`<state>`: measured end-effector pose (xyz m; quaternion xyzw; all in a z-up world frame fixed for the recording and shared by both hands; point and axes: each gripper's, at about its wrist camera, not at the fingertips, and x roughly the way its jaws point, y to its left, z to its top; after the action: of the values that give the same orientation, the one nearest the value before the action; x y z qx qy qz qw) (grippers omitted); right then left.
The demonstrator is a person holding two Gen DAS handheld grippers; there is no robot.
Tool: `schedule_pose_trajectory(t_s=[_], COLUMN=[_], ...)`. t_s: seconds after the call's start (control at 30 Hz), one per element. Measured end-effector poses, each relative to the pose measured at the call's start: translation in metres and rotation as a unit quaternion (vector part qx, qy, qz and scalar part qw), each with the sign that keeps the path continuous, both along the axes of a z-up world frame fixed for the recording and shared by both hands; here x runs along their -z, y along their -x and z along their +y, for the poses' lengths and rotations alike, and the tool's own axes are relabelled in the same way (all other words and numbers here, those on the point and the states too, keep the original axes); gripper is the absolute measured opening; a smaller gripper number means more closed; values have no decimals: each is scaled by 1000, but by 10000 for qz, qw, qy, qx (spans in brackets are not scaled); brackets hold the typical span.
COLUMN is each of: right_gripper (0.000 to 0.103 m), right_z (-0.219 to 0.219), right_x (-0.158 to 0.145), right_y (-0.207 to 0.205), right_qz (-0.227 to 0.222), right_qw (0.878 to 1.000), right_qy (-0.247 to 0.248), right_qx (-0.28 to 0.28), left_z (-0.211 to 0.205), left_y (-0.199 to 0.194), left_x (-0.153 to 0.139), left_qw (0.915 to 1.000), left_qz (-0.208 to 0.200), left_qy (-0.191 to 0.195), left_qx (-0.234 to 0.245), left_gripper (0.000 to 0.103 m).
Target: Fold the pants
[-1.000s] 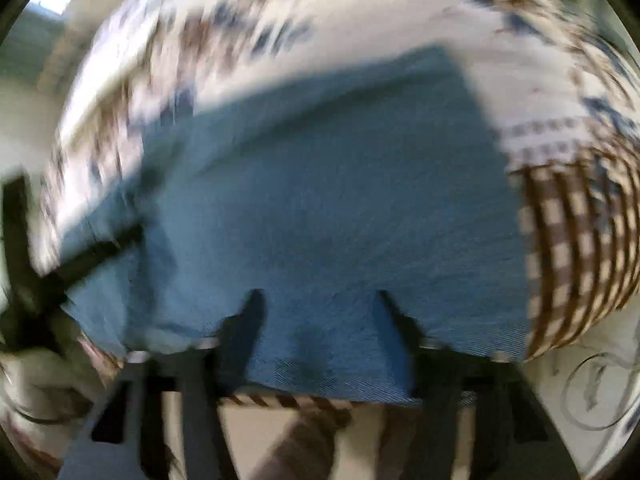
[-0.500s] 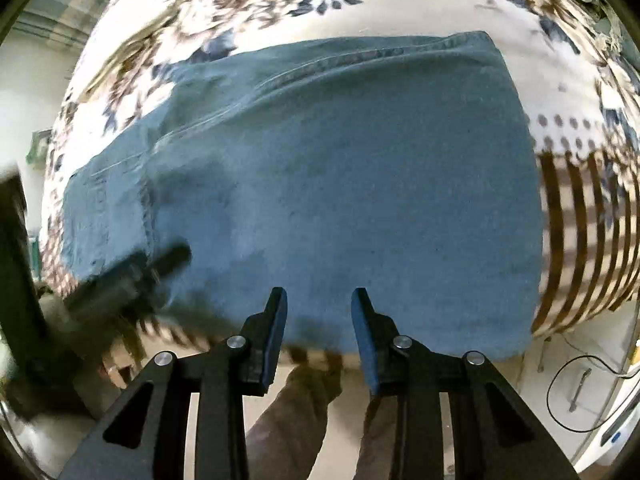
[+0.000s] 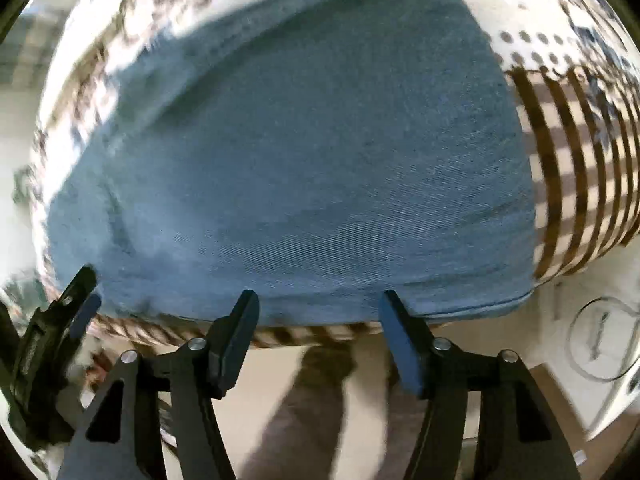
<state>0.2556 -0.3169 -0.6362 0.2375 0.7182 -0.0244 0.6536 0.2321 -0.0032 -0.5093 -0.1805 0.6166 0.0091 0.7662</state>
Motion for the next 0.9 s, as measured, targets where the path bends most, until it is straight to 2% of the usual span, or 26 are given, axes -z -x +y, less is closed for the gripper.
schedule_pose_trajectory(t_s=[0.03, 0.1, 0.13, 0.2, 0.23, 0.3, 0.37, 0.43, 0.5, 0.57, 0.6, 0.77, 0.83, 0.9], right_gripper=[65, 65, 65, 65, 65, 65, 65, 65, 65, 65, 65, 65, 65, 65], right_z=[1, 5, 11, 27, 32, 50, 79, 96, 107, 115, 118, 127, 129, 132], right_x=[-2, -3, -2, 0, 0, -3, 1, 3, 7, 11, 12, 15, 14, 13], right_y=[-1, -3, -4, -6, -10, -22, -33, -39, -41, -43, -43, -46, -50, -53], right_qz=[8, 65, 127, 221, 215, 140, 100, 121, 196, 257, 284, 278, 300, 320], right_qw=[10000, 10000, 9999, 9996, 9995, 9986, 9970, 9960, 9956, 9953, 9952, 9940, 9936, 9933], right_qy=[43, 58, 88, 141, 170, 216, 312, 301, 318, 377, 419, 577, 596, 627], right_qx=[5, -3, -27, -123, -185, -462, -697, -835, -856, -849, -835, -888, -914, -919], left_z=[22, 59, 89, 125, 150, 177, 199, 209, 211, 211, 211, 214, 215, 219], left_y=[4, 9, 20, 31, 38, 45, 41, 26, 11, 0, -3, 24, 33, 39], left_x=[-15, -23, -25, -20, -11, -3, 2, 3, 7, 15, 17, -4, -6, 6], left_qw=[9988, 9930, 9848, 9675, 9540, 9379, 9290, 9287, 9362, 9449, 9471, 9385, 9380, 9387], left_qz=[-156, -228, -215, -88, -26, -41, -139, -359, -465, -542, -562, -909, -841, -676], left_qy=[6, 68, 175, 324, 524, 730, 839, 921, 872, 796, 738, 1082, 1119, 1062], left_qx=[-471, -1160, -1716, -2506, -2953, -3390, -3601, -3575, -3373, -3128, -3072, -3149, -3171, -3210], left_gripper=[74, 78, 78, 78, 78, 77, 76, 76, 66, 21, 15, 12, 12, 12])
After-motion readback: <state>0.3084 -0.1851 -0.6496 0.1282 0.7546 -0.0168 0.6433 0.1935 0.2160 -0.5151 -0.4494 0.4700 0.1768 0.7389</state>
